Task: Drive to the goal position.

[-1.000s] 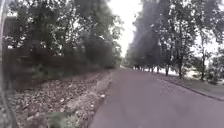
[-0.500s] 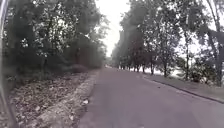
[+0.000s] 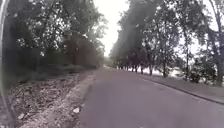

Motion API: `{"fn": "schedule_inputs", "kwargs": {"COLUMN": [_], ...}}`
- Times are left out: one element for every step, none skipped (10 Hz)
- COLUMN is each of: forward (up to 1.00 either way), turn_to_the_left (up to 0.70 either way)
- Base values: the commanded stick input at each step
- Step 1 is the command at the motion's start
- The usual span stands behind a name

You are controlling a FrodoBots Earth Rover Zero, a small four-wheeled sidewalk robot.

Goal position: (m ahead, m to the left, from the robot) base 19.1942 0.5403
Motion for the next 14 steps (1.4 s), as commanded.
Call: {"fn": "schedule_inputs", "kwargs": {"forward": [0.7,0.7,0.7,0.7,0.7,0.7,0.7,0.7,0.7,0.7,0.7,0.7,0.7,0.7], "turn_to_the_left": [0.01,0.01,0.01,0.01,0.01,0.01,0.01,0.01,0.01,0.02,0.03,0.03,0.04,0.04]}}
